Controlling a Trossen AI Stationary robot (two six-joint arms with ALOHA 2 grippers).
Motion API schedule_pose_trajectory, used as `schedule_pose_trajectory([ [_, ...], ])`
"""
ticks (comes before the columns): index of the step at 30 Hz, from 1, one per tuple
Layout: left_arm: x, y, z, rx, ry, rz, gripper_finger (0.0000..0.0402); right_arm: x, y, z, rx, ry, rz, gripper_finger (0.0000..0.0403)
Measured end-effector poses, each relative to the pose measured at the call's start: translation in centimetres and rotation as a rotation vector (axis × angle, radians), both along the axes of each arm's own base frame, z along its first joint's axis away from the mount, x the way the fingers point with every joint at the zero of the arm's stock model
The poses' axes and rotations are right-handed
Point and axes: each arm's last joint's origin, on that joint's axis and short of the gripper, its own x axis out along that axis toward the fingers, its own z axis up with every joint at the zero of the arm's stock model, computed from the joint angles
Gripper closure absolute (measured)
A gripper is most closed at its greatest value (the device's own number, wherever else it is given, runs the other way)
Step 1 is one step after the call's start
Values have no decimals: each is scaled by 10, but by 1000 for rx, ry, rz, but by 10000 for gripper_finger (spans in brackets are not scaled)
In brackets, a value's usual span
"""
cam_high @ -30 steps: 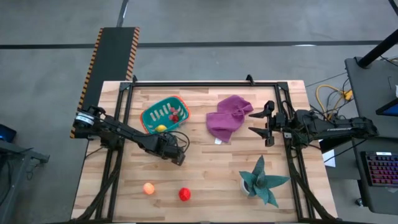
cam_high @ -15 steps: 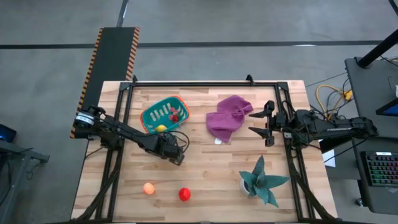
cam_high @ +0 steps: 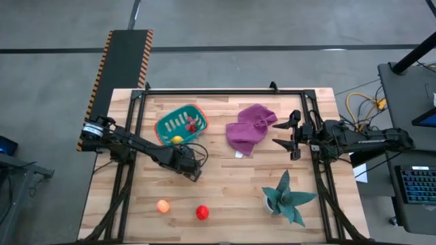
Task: Pick and placing Produce into tupperware
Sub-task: Put the black cherry into the blue basket
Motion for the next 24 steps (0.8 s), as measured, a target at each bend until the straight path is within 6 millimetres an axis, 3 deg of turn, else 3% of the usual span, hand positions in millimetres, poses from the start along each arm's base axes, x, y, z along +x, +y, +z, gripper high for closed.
schedule_pose_trajectory([
  [17, 4, -1, 13, 10, -34, -99, 316, 0, 0, 0, 1, -1, -2, 156],
  [24, 9, -3, 27, 27, -150, -215, 317, 0, 0, 0, 1, -1, -1, 156],
])
